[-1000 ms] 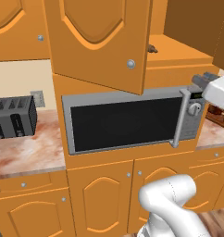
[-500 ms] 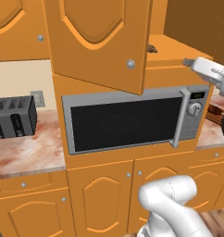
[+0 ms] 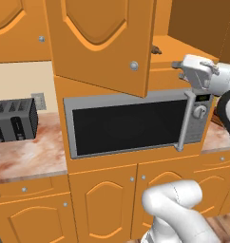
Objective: Open the cabinet, retrieve the rolling pin, and place it next to the meat on the cutting board to prepare for tenderizing.
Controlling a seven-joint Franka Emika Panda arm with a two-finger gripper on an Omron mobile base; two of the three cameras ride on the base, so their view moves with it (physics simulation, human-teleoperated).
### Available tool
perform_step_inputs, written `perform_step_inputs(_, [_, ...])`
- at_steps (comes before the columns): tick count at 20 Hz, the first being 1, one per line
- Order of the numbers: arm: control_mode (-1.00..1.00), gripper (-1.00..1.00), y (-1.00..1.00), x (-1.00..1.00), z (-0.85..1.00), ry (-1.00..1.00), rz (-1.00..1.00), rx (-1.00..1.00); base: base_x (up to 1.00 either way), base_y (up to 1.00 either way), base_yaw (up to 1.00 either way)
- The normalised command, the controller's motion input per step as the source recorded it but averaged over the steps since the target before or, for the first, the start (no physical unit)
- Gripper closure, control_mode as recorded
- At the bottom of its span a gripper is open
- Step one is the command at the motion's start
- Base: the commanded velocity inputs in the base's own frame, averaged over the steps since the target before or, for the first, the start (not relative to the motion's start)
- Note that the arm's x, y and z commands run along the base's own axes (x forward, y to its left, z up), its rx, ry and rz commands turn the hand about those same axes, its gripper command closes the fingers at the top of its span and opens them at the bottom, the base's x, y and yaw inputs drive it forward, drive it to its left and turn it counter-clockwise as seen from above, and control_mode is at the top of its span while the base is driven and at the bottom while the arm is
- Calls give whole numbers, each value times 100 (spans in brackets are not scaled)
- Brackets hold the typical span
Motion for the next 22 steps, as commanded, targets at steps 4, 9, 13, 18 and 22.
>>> perform_step_inputs(4, [-100, -100, 17, 52, -2, 18, 8, 6, 0, 0, 0])
perform_step_inputs(9, [-100, -100, 18, 58, -4, 18, 7, 5, 0, 0, 0])
perform_step_inputs(13, [-100, -100, 16, 61, -6, 18, 7, 5, 0, 0, 0])
perform_step_inputs(18, [-100, -100, 30, 32, -11, 14, 9, 4, 0, 0, 0])
perform_step_inputs(22, [-100, -100, 56, 3, -12, 8, 11, 2, 0, 0, 0])
